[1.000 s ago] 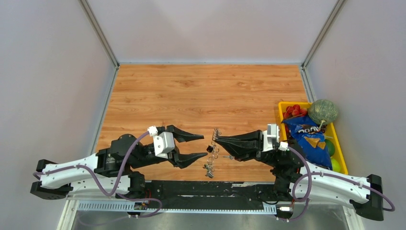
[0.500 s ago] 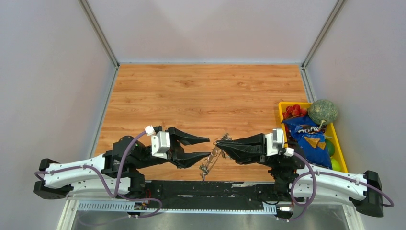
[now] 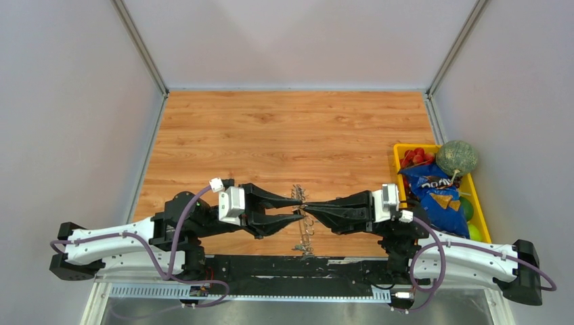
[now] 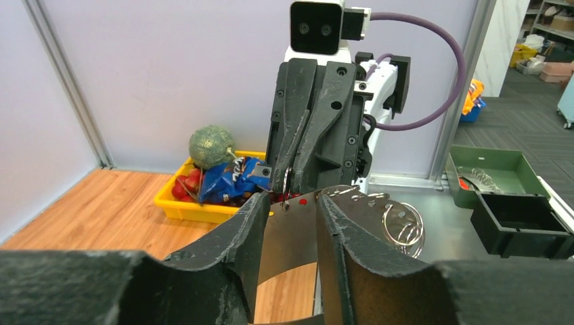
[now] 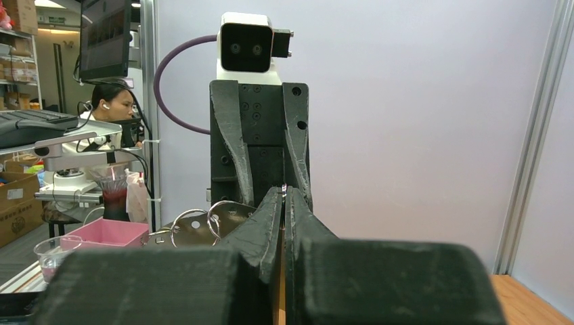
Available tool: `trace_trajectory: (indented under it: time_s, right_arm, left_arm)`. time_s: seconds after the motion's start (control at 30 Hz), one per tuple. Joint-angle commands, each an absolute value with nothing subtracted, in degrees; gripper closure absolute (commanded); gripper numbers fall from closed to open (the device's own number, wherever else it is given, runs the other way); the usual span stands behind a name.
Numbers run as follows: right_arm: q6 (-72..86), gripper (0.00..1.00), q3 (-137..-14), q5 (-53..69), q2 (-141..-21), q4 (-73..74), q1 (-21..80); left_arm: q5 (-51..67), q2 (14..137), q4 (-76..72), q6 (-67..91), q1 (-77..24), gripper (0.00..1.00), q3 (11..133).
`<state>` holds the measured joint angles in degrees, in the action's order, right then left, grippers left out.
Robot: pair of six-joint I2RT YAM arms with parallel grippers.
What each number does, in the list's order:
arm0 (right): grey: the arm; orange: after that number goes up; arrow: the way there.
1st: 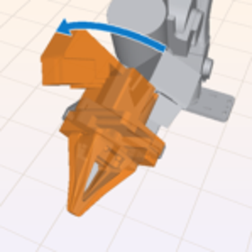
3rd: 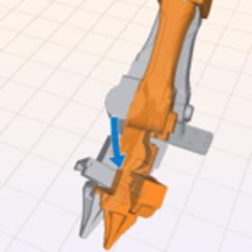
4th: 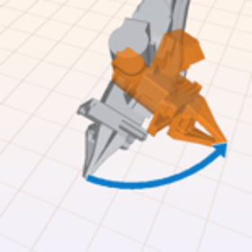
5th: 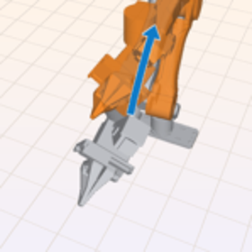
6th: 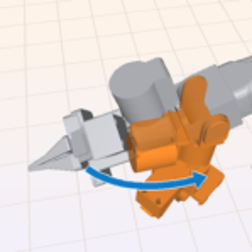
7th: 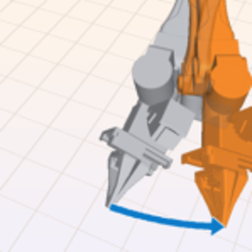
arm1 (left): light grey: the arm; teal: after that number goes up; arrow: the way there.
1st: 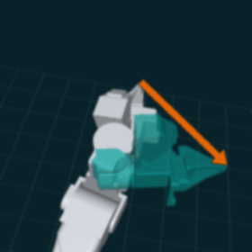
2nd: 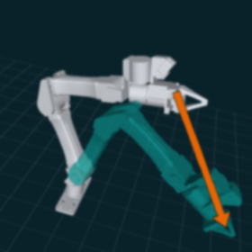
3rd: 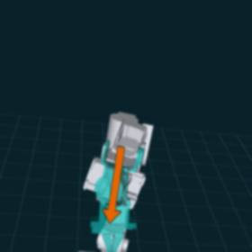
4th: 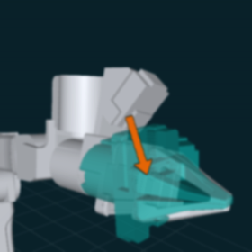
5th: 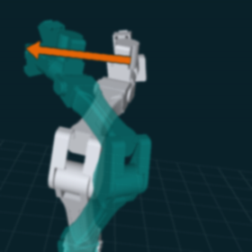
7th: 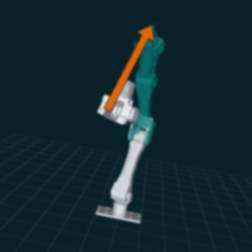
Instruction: Put the keys on the keyring
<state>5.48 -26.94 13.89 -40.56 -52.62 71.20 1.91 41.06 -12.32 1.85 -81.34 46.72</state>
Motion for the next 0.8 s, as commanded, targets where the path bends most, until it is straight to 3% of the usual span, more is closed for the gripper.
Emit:
trace_trajectory:
  time_s: [0.0,0.4,0.5,0.77]
  right_arm:
    - [4.8,1.0,-29.6,14.8,-40.6,-56.5,71.7]
    - [4.1,1.0,-30.1,14.4,-39.9,-55.3,72.8]
    - [4.0,1.0,-30.2,14.2,-40.2,-55.3,73.0]
    - [2.9,1.0,-31.5,14.3,-39.0,-50.9,73.5]
  left_arm:
    - [3.2,41.4,-14.9,2.9,-81.5,0.61,47.3]
    - [3.5,41.6,-13.6,3.3,-81.5,0.85,47.9]
    - [3.7,41.8,-13.4,3.3,-81.5,0.99,48.3]
    - [1.5,42.8,-10.9,2.9,-81.5,1.0,50.3]
